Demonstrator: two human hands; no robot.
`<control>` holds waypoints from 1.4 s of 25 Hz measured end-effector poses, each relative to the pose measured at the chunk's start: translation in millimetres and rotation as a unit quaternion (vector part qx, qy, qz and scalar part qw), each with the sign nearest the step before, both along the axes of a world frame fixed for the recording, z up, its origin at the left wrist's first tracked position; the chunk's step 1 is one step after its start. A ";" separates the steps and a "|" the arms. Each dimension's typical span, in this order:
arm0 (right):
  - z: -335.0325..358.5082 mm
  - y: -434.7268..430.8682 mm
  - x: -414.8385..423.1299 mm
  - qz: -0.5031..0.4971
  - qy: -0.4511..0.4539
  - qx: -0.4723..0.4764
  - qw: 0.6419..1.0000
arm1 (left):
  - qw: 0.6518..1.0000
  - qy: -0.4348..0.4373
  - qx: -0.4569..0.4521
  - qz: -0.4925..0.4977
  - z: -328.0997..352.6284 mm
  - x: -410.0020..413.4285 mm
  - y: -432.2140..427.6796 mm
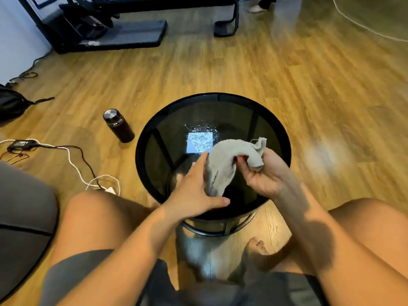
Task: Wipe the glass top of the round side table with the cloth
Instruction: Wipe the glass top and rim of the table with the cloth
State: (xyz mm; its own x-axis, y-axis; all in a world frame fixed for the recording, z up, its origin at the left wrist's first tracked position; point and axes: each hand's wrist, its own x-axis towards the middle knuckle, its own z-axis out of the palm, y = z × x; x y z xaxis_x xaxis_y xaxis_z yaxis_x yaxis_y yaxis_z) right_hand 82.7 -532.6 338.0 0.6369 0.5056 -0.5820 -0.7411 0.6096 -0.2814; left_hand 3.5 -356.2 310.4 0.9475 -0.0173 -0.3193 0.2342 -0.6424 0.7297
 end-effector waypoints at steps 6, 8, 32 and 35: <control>12.5 -3.0 -0.1 0.033 -0.078 -0.020 0.996 | 0.956 -0.011 -0.173 0.236 -20.5 22.6 -21.1; -3.8 -17.0 5.1 0.101 -0.269 -0.323 0.902 | 0.888 0.004 -0.311 0.337 -4.6 28.7 -10.9; -114.1 -54.4 120.8 0.233 -0.393 -0.821 0.343 | 0.940 -0.128 0.311 0.056 -107.3 19.1 109.4; -114.2 -5.0 98.3 0.183 -0.405 -0.828 0.341 | 0.937 -0.158 0.309 0.045 -109.1 18.6 105.3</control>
